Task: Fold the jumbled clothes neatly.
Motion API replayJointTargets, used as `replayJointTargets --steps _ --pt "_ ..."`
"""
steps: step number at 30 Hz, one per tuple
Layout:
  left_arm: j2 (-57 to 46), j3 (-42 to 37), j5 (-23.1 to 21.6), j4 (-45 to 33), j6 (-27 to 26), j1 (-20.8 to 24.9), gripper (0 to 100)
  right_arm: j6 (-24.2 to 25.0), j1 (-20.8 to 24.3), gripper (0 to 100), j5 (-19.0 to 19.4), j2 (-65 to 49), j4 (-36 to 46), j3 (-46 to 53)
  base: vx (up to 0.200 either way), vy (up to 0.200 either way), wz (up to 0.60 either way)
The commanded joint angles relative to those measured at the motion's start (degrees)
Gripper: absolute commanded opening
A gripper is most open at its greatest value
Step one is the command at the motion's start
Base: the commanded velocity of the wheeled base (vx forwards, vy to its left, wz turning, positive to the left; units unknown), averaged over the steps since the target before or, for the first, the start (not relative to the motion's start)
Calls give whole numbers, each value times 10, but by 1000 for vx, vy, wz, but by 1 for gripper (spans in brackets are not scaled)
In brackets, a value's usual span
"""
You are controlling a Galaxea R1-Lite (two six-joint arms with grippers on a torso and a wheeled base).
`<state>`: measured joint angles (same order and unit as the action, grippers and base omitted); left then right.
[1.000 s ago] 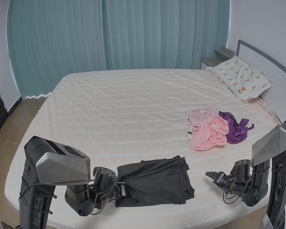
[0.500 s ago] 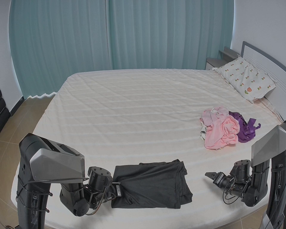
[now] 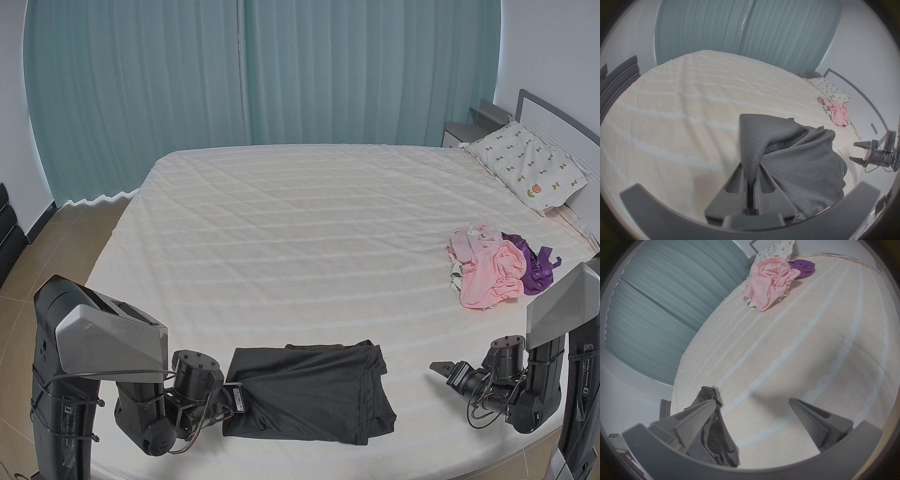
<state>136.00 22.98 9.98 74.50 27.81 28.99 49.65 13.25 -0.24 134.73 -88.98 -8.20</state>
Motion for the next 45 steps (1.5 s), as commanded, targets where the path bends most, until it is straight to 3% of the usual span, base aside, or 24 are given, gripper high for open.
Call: replayJointTargets --steps 1,11,12,18,22,27,30,32,35,45 --pt "3 -20 0 16 8 -1 0 0 0 100 0 1 -9 -1 0 200 0" --pt "15 -38 -4 55 49 4 0 0 0 100 0 1 -9 -1 0 60 0" --pt "18 -38 -4 55 58 5 100 0 1 100 0 1 -9 -1 0 0 0" --pt "19 -65 -5 73 73 5 100 0 13 100 1 -8 -9 -5 0 0 0" --pt "17 -107 -5 127 74 -2 100 -3 31 100 4 -18 -8 -11 0 0 0" --pt "-11 -136 -12 155 116 -46 100 -16 48 100 14 -50 -6 -82 0 0 0" --pt "-21 -140 -34 155 134 -60 100 -18 60 100 39 -52 0 -104 0 0 0" --pt "-43 -159 -85 155 155 -84 100 -18 80 100 68 -40 19 -131 0 0 0" --pt "-57 -172 -134 155 155 -110 100 -18 97 100 74 -17 39 -170 0 0 0" --pt "-53 -174 -155 155 158 -117 100 -46 129 100 75 51 136 -300 0 0 0"
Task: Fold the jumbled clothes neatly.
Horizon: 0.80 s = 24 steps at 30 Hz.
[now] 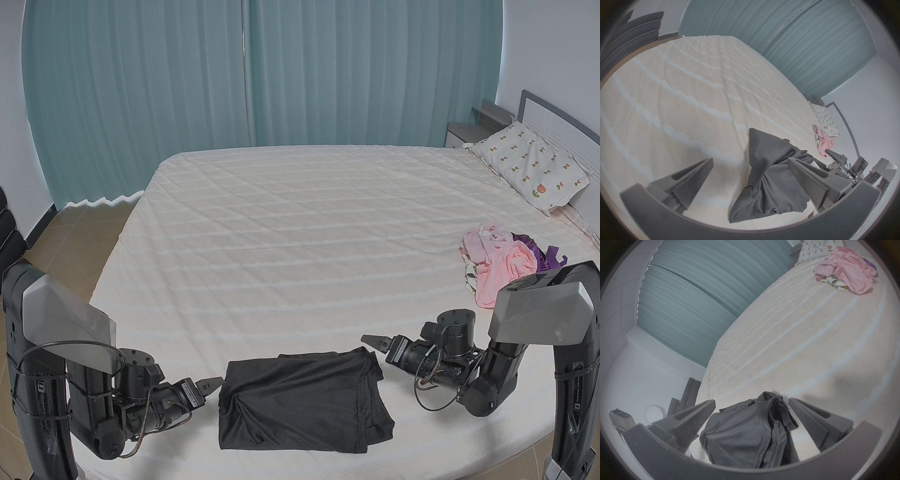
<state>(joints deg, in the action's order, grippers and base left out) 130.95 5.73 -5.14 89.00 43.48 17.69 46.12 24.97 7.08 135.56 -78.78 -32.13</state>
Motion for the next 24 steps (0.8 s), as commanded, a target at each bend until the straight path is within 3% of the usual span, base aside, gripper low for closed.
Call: replayJointTargets --steps 1,8,9,24 --pt "-3 -2 -4 10 1 -4 100 -10 12 100 1 43 35 -64 0 0 0" --pt "-3 -1 -3 10 1 -5 100 -10 16 100 4 56 83 -113 0 0 0" --pt "-2 -1 -3 10 1 -5 100 -11 17 0 4 57 85 -114 0 0 0" --pt "-1 1 0 10 0 -6 100 -10 0 0 -2 57 113 -130 0 0 0"
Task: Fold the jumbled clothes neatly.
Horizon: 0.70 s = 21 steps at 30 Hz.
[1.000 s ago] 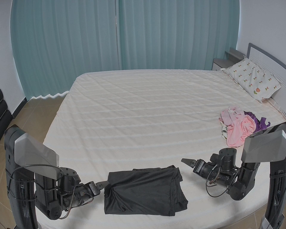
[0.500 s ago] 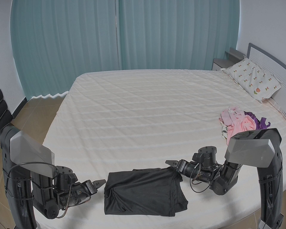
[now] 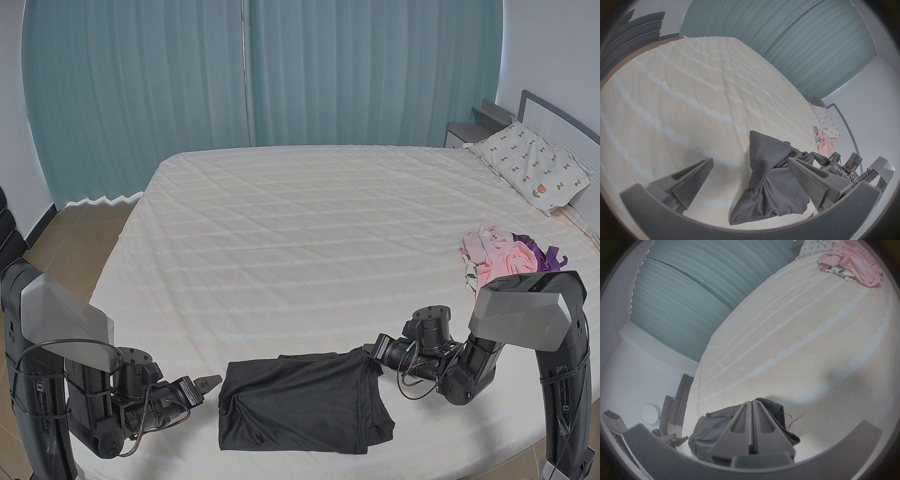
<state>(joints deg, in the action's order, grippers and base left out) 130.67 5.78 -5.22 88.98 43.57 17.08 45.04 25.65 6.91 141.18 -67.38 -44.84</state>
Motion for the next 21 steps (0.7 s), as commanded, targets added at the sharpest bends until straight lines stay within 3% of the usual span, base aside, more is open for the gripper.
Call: replayJointTargets --steps 1,17,18,21 --pt "2 0 0 10 -1 0 100 1 -10 0 -1 1 -3 -4 0 0 0" --pt "7 2 15 10 -12 6 100 2 -34 0 -18 28 -3 -45 0 0 0" --pt "7 2 15 10 -12 6 100 2 -34 100 -18 28 -3 -45 0 0 0" --pt "6 -1 28 10 -27 8 100 1 -32 100 -19 27 -9 -41 0 0 0"
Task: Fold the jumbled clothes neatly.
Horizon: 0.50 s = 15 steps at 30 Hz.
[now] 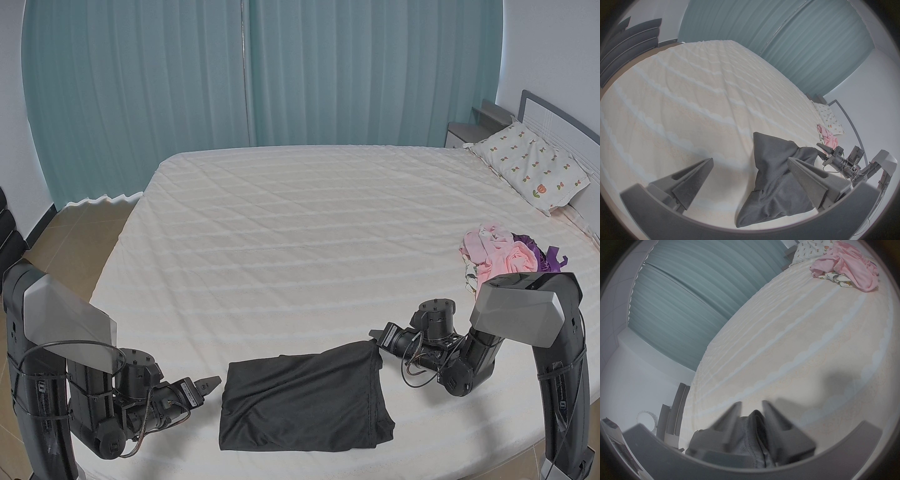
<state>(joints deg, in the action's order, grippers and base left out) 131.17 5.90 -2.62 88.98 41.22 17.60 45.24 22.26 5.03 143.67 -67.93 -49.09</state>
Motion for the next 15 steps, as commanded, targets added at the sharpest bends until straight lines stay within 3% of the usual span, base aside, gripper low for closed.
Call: replayJointTargets --steps 1,7,9,11,15 --pt "2 -3 2 10 -3 3 100 -2 2 100 0 -1 -10 6 0 0 0" --pt "4 -5 3 10 -3 11 100 -22 -9 100 14 -48 -63 80 0 0 0" --pt "5 -4 4 10 -3 14 100 -40 -10 100 34 -60 -78 112 -200 0 0" --pt "10 -4 4 10 -3 14 100 -78 -9 100 81 -68 -115 169 -200 0 0" --pt "13 -4 9 10 -4 14 100 -109 3 100 122 -64 -190 244 -200 0 0"
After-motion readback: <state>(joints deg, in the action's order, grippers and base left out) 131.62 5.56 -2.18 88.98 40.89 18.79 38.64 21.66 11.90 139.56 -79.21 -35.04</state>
